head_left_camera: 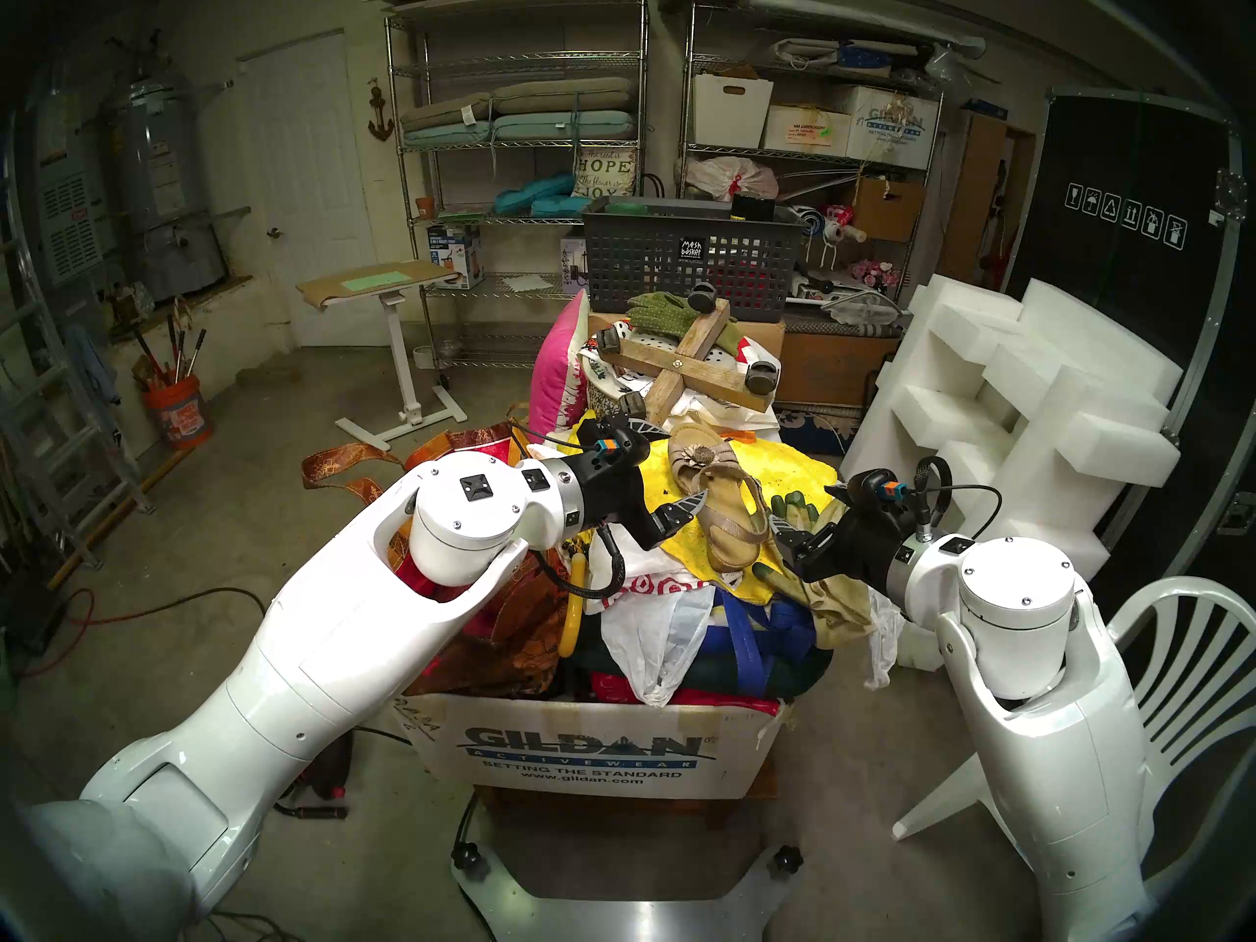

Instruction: Unbuckle a shoe

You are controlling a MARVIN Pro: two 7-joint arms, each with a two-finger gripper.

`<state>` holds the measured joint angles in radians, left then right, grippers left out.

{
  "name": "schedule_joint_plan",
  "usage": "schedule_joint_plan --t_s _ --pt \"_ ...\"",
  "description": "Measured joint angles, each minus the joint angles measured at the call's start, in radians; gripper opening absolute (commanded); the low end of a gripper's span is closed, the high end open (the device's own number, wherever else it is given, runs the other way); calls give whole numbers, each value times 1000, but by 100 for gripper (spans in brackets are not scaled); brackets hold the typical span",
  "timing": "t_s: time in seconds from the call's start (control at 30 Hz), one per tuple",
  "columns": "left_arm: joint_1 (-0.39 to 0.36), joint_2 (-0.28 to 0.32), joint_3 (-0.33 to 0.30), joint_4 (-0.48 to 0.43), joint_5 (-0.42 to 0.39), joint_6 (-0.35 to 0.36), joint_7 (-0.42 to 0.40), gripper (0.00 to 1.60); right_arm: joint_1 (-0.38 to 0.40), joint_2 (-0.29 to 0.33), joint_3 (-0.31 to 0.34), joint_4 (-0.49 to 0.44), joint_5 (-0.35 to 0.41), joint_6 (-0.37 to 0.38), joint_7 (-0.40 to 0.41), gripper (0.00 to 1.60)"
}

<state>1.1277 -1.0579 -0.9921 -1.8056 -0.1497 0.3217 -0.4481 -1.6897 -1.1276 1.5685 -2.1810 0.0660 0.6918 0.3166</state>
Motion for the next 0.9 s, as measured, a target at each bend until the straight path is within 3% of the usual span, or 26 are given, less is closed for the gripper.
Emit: schedule_joint_plan --t_s 0.2,0.37,0.9 --pt "-35 -20 9 45 6 -13 -31 160 4 -1 -11 3 -11 -1 -2 118" --pt "-53 -31 15 65 7 -17 -50 160 7 -1 -12 4 -12 -2 1 107" --pt "-104 -74 52 148 18 -28 -101 154 18 38 -22 5 -4 -4 68 98"
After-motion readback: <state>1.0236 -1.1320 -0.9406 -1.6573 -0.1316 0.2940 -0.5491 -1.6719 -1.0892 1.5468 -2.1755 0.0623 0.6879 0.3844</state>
